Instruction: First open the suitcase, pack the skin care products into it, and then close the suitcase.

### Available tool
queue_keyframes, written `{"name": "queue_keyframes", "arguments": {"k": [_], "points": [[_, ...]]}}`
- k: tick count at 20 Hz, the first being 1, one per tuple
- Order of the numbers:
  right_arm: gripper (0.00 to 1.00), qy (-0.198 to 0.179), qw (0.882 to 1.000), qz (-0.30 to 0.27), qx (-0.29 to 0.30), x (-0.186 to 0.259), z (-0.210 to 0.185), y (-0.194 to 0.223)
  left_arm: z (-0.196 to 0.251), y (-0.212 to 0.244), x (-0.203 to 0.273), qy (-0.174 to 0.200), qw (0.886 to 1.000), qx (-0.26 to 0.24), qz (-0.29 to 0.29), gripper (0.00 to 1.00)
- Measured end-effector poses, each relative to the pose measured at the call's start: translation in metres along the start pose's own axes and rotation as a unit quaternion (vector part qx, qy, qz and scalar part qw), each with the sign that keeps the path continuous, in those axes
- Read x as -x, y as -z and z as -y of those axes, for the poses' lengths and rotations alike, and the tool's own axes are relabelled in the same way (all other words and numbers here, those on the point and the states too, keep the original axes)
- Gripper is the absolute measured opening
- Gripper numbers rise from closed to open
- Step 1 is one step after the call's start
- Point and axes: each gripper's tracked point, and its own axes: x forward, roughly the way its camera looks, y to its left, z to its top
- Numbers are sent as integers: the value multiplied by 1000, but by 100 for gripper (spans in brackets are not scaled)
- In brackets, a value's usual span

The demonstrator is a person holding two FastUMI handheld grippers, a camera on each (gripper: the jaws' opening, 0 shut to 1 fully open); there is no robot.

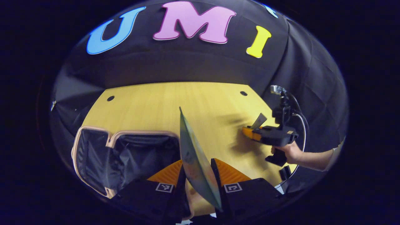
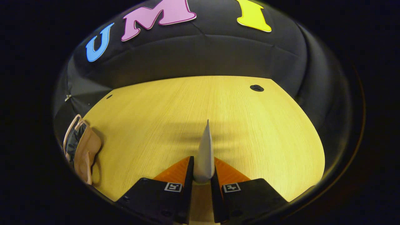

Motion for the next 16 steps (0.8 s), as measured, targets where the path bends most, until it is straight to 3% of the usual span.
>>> {"name": "queue_keyframes", "arguments": {"k": [1, 4, 7, 10, 11, 14, 16], "points": [[33, -1, 1000, -3, 7, 11, -2, 2, -17, 9, 11, -12, 1000, 11, -8, 47], [32, -7, 999, 20, 30, 56, -13, -5, -68, 45, 36, -37, 998, 29, -51, 44], [33, -8, 998, 50, 32, 111, -42, -15, -112, 83, 44, -49, 990, -3, -129, 43], [32, -23, 997, 70, 17, 153, -87, -18, -146, 98, 30, -53, 981, -32, -186, 47], [32, -28, 997, 71, 10, 164, -102, -18, -152, 104, 24, -52, 976, -34, -210, 44], [32, -45, 995, 88, -3, 191, -152, -19, -161, 112, -1, -41, 964, -24, -261, 43], [31, -46, 995, 88, -1, 197, -179, -9, -170, 126, -23, -54, 956, -14, -287, 43]]}}
